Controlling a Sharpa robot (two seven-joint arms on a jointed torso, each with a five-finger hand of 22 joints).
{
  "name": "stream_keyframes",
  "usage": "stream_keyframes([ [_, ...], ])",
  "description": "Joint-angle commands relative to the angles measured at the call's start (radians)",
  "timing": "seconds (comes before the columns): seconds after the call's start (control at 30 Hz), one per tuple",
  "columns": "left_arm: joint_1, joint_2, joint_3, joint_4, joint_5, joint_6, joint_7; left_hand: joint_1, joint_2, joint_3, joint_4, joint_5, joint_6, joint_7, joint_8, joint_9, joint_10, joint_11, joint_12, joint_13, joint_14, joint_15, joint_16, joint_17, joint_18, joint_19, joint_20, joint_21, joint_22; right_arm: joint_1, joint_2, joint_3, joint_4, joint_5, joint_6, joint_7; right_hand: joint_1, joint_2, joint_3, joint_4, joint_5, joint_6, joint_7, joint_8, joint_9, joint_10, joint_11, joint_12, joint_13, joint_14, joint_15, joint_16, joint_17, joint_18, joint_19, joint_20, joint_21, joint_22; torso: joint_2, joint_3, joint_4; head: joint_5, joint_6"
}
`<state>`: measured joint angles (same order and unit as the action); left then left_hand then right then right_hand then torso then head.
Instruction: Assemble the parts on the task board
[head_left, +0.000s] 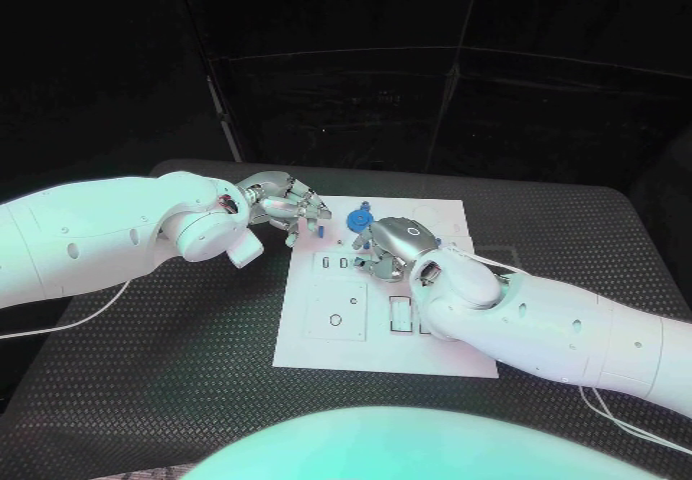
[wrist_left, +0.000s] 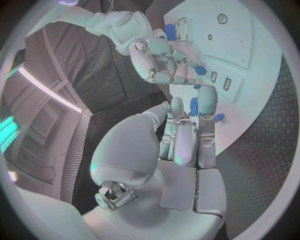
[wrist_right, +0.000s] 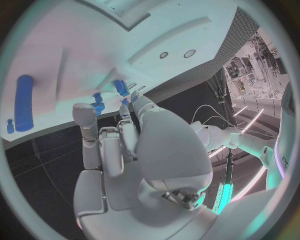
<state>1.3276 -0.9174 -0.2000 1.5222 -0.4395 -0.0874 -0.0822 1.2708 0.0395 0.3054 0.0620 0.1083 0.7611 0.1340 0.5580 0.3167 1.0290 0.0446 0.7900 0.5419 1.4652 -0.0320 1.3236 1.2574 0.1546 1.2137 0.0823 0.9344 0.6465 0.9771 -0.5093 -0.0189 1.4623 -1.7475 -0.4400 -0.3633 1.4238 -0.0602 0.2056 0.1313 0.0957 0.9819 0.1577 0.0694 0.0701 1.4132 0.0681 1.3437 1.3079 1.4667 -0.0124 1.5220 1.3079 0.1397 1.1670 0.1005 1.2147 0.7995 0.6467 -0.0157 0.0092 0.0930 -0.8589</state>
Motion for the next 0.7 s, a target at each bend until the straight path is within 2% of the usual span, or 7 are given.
stream_keyframes([
  [0.03,0.001,0.002,0.000,0.000,0.005,0.010,0.001,-0.002,-0.010,0.006,0.002,0.003,-0.004,0.001,0.003,-0.001,-0.003,0.006,-0.003,-0.001,0.000,0.009,-0.002,0.001,0.012,0.003,0.000,-0.003,0.001,0.001,-0.002,0.000,0.001,-0.003,-0.017,0.006,0.004,-0.008,0.008,-0.001,0.003,0.010,-0.001,0.005,0.002,0.005,0.000,0.006,0.026,0.082,0.008,0.000,0.166,-0.001,0.003,0.003,0.004,0.001,0.000,0.0000,0.0023,0.000,0.001],
  [0.27,0.001,0.002,0.000,-0.001,0.005,0.010,0.001,-0.002,-0.010,0.006,0.002,0.003,-0.004,0.001,0.003,-0.001,-0.003,0.006,-0.003,-0.001,0.000,0.009,-0.002,0.001,0.012,0.003,0.000,-0.003,0.001,0.001,-0.008,0.001,-0.003,-0.004,-0.007,-0.004,0.004,-0.007,0.017,0.000,0.005,0.020,-0.003,0.008,0.003,0.005,-0.002,0.007,0.027,0.082,0.006,0.000,0.166,0.000,0.004,0.002,0.005,0.002,0.000,-0.0008,0.0000,0.001,0.001],
  [0.7,0.001,0.001,0.000,-0.002,0.005,0.012,-0.001,-0.003,-0.010,0.009,0.002,0.003,-0.005,0.001,0.004,-0.001,-0.003,0.006,-0.002,-0.002,0.000,0.009,-0.002,0.001,0.012,0.004,0.001,-0.003,0.003,0.002,-0.012,0.001,-0.012,-0.004,-0.009,-0.016,0.013,0.003,0.044,-0.004,0.011,0.033,-0.007,0.011,0.004,0.006,-0.005,0.010,0.029,0.082,0.003,0.000,0.167,0.000,0.004,0.000,0.006,0.003,0.000,-0.0006,0.0013,0.000,0.001],
])
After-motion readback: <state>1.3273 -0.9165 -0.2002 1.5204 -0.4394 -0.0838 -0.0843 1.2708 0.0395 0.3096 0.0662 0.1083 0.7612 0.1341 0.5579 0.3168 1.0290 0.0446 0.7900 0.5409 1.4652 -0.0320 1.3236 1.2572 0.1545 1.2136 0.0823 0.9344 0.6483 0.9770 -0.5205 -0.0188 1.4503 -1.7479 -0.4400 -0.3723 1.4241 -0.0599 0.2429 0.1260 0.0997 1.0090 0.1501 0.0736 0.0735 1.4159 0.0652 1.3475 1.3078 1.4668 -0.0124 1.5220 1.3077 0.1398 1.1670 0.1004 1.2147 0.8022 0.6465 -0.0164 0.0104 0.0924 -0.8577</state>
